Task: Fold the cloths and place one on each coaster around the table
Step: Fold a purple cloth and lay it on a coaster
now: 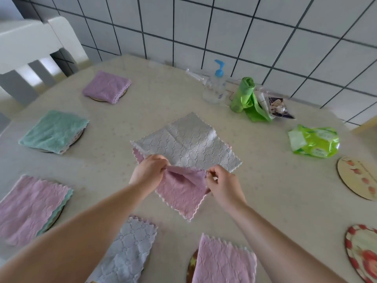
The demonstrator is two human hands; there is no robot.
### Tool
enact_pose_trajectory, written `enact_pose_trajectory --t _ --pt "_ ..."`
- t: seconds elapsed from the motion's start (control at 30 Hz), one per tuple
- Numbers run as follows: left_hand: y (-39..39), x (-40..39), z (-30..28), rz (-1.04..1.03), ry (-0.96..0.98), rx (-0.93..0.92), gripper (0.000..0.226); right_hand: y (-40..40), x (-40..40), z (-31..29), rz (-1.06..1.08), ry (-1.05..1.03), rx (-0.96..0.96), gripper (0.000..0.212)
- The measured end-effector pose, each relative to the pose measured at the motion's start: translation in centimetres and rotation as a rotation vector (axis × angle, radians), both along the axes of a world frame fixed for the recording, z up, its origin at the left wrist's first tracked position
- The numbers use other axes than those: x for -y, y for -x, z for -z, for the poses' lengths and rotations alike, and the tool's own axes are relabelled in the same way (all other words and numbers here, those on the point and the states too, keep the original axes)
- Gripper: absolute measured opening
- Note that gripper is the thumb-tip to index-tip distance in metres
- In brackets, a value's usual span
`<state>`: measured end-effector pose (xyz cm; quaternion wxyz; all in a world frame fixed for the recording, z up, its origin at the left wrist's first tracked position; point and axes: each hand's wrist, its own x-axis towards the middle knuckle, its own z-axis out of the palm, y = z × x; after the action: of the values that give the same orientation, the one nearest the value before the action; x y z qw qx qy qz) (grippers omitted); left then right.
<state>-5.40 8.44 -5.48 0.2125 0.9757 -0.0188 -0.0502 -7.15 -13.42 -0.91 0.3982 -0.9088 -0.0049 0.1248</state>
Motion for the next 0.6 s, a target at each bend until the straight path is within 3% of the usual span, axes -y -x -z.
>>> enact_pose_trajectory --t 0.13,0.4,0.6 --pt "-2.5 0.1 -2.5 -0.121 0.011 0.065 0.022 -1.8 2.4 -3.1 0.125 -0.079 0.115 0.016" --pt "-4.6 0.7 -9.1 -0.110 -0.114 0.283 0.022 -4.8 9.7 -10.9 0.112 0.105 0.438 0.013" --pt "-4.5 3.8 -15.3 -0.201 -0.004 0.408 0.017 -5.3 18.1 -15.6 0.192 0.076 0.545 0.007"
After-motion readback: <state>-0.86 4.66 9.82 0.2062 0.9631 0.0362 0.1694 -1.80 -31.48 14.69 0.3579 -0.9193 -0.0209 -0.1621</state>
